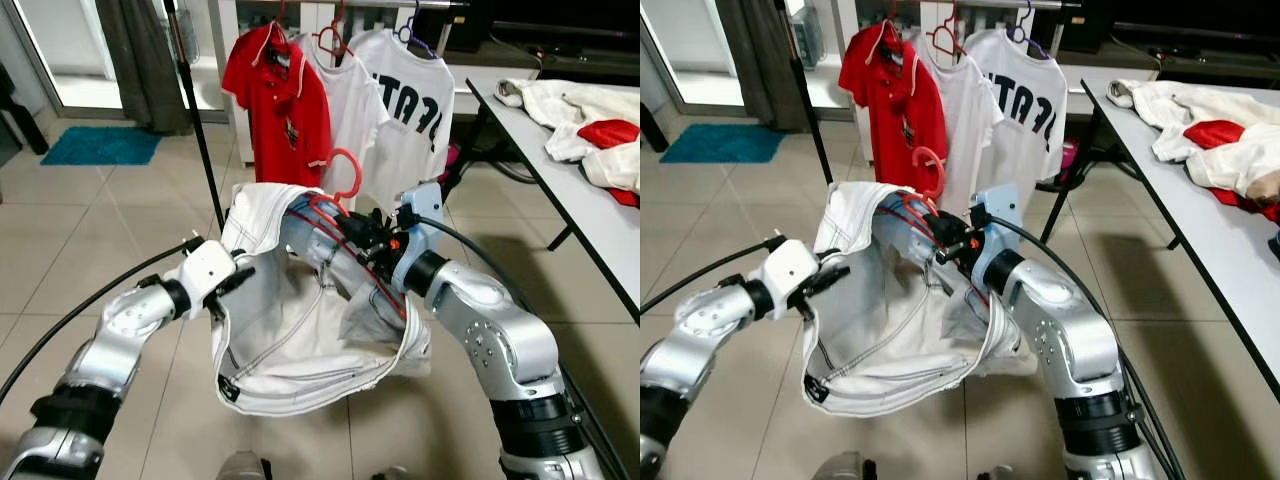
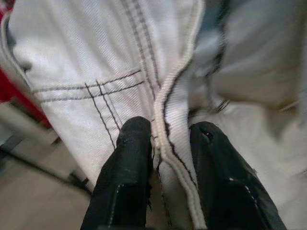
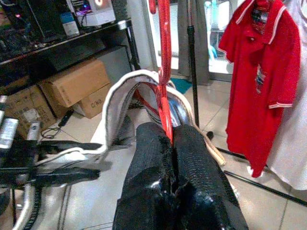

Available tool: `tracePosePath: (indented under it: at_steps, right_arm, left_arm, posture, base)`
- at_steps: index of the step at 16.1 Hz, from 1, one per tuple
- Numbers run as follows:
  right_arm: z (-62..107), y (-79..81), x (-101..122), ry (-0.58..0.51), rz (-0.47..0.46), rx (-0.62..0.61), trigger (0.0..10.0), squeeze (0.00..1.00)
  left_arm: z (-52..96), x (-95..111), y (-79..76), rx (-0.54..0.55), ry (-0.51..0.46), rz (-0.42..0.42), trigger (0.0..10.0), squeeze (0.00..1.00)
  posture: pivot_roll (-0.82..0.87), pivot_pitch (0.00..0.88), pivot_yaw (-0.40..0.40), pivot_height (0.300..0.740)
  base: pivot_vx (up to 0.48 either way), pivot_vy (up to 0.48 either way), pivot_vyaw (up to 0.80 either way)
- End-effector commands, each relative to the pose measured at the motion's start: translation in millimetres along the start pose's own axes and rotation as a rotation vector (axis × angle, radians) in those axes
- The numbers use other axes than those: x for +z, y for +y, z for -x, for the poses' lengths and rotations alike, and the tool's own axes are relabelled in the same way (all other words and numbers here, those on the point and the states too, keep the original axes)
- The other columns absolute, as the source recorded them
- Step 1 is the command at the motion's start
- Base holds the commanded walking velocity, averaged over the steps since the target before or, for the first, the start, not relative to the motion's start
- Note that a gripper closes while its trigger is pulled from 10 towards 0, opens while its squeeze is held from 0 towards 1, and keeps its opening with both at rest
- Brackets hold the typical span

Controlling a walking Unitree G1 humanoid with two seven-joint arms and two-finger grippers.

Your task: Hang hanger

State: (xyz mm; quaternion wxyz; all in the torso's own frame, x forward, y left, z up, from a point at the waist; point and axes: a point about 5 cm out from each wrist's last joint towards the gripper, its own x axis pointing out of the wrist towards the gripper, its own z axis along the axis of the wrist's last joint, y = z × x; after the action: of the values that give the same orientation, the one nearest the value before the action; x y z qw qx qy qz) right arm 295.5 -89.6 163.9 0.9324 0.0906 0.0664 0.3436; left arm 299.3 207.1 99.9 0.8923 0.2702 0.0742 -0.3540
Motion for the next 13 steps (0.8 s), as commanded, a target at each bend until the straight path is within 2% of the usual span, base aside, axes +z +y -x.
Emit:
tracePosePath:
  at_steps: [1,3,4,5,7,9,12,13]
  right_arm:
    - [3.3,1.7,26,-0.126,0.044,0.009,10.0,0.0]
    - [3.8,2.3,24,-0.116,0.056,0.02,10.0,0.0]
    - [3.7,2.7,24,-0.113,0.059,0.026,10.0,0.0]
    - [3.1,4.0,23,-0.104,0.069,0.043,10.0,0.0]
    - [2.6,4.6,22,-0.099,0.076,0.051,10.0,0.0]
    - [2.1,6.9,21,-0.089,0.097,0.081,10.0,0.0]
    - [1.6,10.7,22,-0.084,0.118,0.124,10.0,0.0]
    - [1.8,11.7,22,-0.084,0.126,0.134,10.0,0.0]
  left_arm:
    - [6.7,3,-4.0,-0.07,-0.043,0.041,10.0,1.0]
    - [25.2,16,-1.6,-0.179,-0.134,0.146,10.0,1.0]
    - [30.1,20,-0.2,-0.209,-0.147,0.166,10.0,1.0]
    - [42.5,33,7.3,-0.267,-0.186,0.198,10.0,1.0]
    - [52.4,47,16.1,-0.293,-0.225,0.203,10.0,1.0]
    - [69.2,78,62.4,-0.199,-0.351,0.215,10.0,1.0]
    - [78.1,95,95.0,-0.174,-0.392,0.206,10.0,1.0]
    - [80.2,99,100.0,-0.18,-0.397,0.204,10.0,1.0]
  posture:
    - [0.03,0.0,-0.006,0.705]
    - [0.04,0.0,-0.012,0.705]
    - [0.04,0.0,-0.012,0.705]
    - [0.05,0.0,-0.019,0.705]
    - [0.06,0.0,-0.021,0.705]
    - [0.06,0.0,-0.028,0.705]
    - [0.06,0.0,-0.028,0.705]
    - [0.05,0.0,-0.015,0.705]
  base:
    - [0.0,0.0,0.0]
    - [0.0,0.0,0.0]
    - [0.0,0.0,0.0]
    - [0.0,0.0,0.0]
    - [0.0,0.0,0.0]
    - [0.0,0.0,0.0]
    - [0.0,0.0,0.0]
    - [0.0,0.0,0.0]
